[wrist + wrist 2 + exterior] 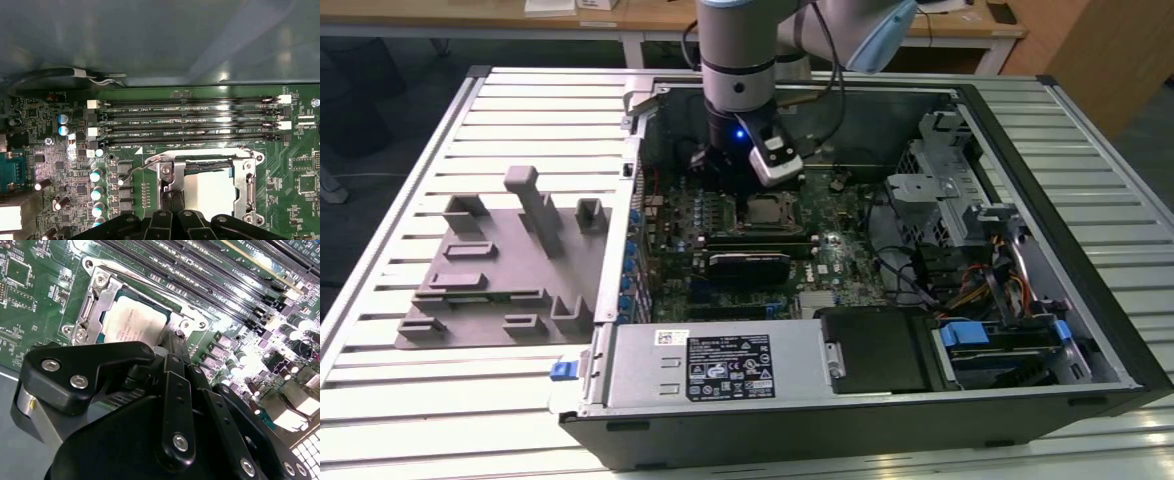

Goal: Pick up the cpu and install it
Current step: 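Close the cpu cover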

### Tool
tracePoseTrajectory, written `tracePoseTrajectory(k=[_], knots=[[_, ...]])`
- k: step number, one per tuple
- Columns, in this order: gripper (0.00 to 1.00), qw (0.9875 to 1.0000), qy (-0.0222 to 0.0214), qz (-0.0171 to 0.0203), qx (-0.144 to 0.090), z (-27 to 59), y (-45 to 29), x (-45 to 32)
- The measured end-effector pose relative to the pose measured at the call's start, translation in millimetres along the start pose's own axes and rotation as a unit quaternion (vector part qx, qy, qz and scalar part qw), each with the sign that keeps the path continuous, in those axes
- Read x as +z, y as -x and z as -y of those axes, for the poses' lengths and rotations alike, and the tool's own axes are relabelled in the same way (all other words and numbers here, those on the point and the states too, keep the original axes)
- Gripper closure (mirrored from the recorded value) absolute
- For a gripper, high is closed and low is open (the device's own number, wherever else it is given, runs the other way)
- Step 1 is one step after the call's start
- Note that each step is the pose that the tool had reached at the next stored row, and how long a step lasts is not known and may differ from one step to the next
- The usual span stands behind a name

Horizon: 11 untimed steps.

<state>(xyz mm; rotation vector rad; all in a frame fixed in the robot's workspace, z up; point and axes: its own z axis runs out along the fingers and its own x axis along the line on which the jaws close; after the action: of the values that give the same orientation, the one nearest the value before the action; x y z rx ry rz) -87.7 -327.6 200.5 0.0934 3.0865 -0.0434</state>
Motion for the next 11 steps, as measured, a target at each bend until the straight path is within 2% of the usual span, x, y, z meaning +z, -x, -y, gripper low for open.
tracePoseTrajectory(k=[5,11], knots=[[0.89,1.0,-0.0004,-0.0002,-0.001,-0.1,0.1,1.9],[0.89,1.0,-0.0002,-0.0003,-0.002,-0.4,4.4,2.3]])
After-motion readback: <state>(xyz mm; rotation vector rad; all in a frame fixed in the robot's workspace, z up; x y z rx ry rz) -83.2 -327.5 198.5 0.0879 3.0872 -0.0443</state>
